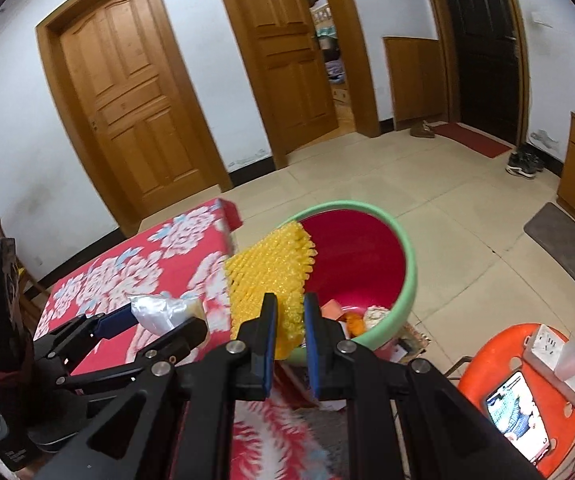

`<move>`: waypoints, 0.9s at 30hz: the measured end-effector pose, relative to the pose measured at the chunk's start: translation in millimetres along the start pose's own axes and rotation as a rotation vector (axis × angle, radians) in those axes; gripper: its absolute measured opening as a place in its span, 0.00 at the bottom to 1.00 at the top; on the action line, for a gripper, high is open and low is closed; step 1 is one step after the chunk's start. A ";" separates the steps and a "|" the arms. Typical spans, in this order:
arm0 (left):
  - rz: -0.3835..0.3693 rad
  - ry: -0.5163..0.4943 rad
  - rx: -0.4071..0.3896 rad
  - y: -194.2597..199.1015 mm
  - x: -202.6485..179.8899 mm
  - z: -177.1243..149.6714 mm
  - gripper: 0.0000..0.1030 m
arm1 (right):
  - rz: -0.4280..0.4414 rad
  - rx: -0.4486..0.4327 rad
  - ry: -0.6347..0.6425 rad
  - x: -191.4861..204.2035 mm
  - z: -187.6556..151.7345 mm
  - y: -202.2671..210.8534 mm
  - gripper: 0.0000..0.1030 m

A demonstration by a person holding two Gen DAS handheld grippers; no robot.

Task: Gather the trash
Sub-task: 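Lift and carry the foam net and white packet over the red bucket, then open both tools to drop the foam net and packet into the bucket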

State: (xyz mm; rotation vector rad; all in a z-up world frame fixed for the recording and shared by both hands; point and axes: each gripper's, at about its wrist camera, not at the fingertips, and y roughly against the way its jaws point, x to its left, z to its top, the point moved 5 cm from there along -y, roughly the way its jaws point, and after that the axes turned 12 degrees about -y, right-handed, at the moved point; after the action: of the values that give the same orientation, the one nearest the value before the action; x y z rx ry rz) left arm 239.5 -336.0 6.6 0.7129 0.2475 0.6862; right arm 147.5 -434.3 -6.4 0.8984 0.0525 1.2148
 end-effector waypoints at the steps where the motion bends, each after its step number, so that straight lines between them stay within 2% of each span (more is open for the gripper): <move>1: -0.014 0.002 0.001 -6.7 -2.6 5.4 0.65 | -0.007 -0.004 -0.007 -4.1 3.3 -1.6 0.15; 5: -0.010 -0.012 0.004 -32.0 -6.5 20.9 0.65 | -0.043 -0.022 -0.025 -21.0 19.9 -16.5 0.15; 9: 0.026 -0.048 0.014 -57.7 -5.9 30.0 0.65 | -0.073 -0.036 -0.044 -35.0 35.6 -37.0 0.14; 17: 0.007 -0.073 0.047 -96.6 -0.6 41.4 0.66 | -0.132 -0.026 -0.048 -51.4 52.9 -82.7 0.15; 20: 0.016 -0.089 0.055 -104.9 -2.2 44.7 0.69 | -0.158 -0.024 -0.054 -55.5 54.7 -92.5 0.21; 22: 0.035 -0.096 0.054 -107.2 -2.1 45.6 0.72 | -0.158 -0.016 -0.053 -56.8 55.5 -98.2 0.37; 25: 0.043 -0.107 0.045 -108.9 -0.8 46.0 0.82 | -0.155 -0.009 -0.051 -58.8 56.7 -101.9 0.50; 27: 0.044 -0.107 0.042 -109.1 1.1 45.2 0.82 | -0.162 -0.009 -0.055 -61.0 57.3 -100.4 0.50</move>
State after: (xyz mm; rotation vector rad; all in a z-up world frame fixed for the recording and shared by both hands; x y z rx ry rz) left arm 313.6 -418.9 -33.4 0.7945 0.1484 0.6836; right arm 230.1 -523.0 -55.7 0.9015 0.0738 1.0382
